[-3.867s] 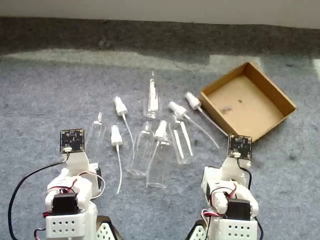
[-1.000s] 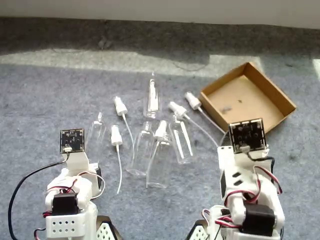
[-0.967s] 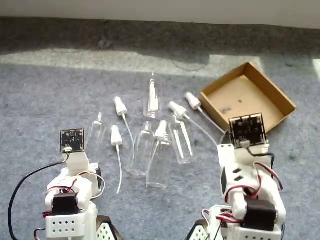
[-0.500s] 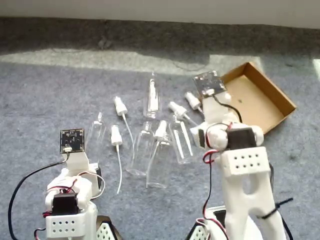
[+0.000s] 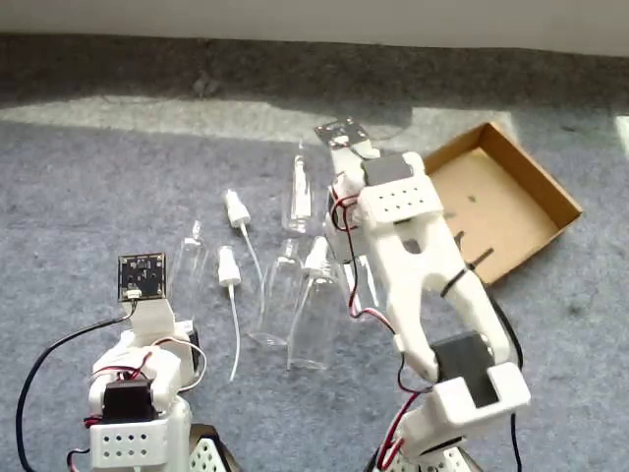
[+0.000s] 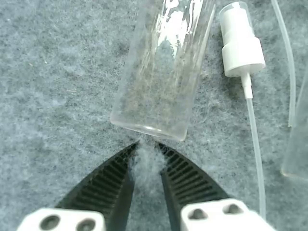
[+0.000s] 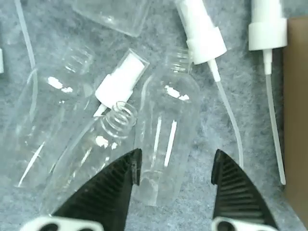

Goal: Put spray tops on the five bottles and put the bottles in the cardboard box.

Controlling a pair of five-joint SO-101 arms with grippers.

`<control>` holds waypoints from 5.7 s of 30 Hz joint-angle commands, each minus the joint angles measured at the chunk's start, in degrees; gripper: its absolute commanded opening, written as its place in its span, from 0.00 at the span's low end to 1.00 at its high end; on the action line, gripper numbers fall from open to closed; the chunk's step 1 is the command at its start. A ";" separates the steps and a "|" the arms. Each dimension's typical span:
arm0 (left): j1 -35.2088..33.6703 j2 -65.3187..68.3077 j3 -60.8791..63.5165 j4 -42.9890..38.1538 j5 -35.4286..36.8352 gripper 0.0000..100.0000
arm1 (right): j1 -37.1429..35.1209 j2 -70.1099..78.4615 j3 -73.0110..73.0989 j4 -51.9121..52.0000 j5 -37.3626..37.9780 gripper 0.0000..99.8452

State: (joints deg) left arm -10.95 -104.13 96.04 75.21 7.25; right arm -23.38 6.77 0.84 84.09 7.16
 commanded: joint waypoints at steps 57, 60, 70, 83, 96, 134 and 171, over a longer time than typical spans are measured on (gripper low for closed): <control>-0.75 0.40 1.10 0.35 -0.35 0.01 | 5.05 -6.29 -26.95 17.10 -0.26 0.05; -0.75 0.40 1.10 0.35 -0.35 0.01 | 5.05 -13.05 -21.32 16.84 -0.26 0.05; -0.75 0.40 1.10 0.35 -0.35 0.01 | 5.05 -31.43 -3.74 16.75 -0.18 0.05; -0.75 0.40 1.10 0.35 -0.35 0.01 | 9.45 -44.79 40.13 -12.88 11.25 0.05; -0.75 0.40 1.10 0.35 -0.35 0.01 | 12.79 -28.09 46.99 -26.33 14.51 0.05; -0.75 0.40 1.10 0.35 -0.35 0.01 | 11.03 -19.38 34.33 -25.80 14.24 0.10; -0.66 0.92 -15.25 2.29 -31.82 0.01 | 11.38 -96.04 67.47 -21.93 10.46 0.10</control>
State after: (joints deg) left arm -10.95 -103.60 90.51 74.15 -23.25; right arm -12.66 -86.07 67.74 65.10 21.05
